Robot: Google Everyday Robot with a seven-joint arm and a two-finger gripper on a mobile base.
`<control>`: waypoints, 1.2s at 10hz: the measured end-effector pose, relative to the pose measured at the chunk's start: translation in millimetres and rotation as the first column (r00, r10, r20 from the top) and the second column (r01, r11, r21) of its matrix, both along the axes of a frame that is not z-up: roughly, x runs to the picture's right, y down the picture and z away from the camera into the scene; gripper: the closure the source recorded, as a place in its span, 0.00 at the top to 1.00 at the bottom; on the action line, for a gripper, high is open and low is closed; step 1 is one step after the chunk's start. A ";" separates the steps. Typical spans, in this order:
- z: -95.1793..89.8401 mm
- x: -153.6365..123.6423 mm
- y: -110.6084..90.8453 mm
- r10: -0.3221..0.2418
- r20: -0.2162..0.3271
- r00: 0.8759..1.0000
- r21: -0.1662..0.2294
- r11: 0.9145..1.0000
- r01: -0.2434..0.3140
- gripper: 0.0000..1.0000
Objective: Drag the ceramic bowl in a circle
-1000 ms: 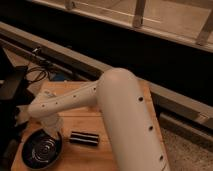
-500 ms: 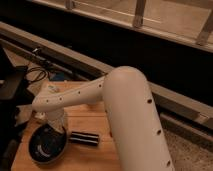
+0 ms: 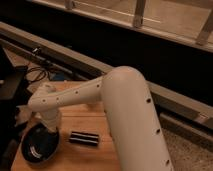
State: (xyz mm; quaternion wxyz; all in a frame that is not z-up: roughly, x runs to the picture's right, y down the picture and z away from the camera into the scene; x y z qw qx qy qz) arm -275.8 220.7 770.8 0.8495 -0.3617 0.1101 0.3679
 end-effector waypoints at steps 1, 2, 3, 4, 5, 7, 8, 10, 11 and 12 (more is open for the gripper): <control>-9.7 -10.3 11.7 -0.014 0.046 0.999 -0.012 1.000 0.015 0.00; -15.1 -14.4 19.8 -0.029 0.062 0.998 -0.022 0.999 0.031 0.00; -20.5 -18.6 28.8 -0.055 0.072 0.996 -0.041 0.998 0.058 0.00; -21.9 -16.1 36.3 -0.078 0.057 0.995 -0.062 0.995 0.081 0.00; -20.8 -7.5 37.8 -0.089 0.032 0.996 -0.076 0.993 0.091 0.00; -11.5 25.0 35.4 -0.097 -0.037 0.995 -0.105 0.990 0.093 0.00; -2.5 44.9 30.3 -0.102 -0.078 0.992 -0.117 0.989 0.093 0.00; 14.9 64.3 15.4 -0.102 -0.134 0.986 -0.126 0.988 0.085 0.00; 22.1 69.1 4.2 -0.087 -0.149 0.985 -0.114 0.991 0.070 0.00; 24.1 69.0 -1.9 -0.081 -0.151 0.985 -0.099 0.993 0.067 0.00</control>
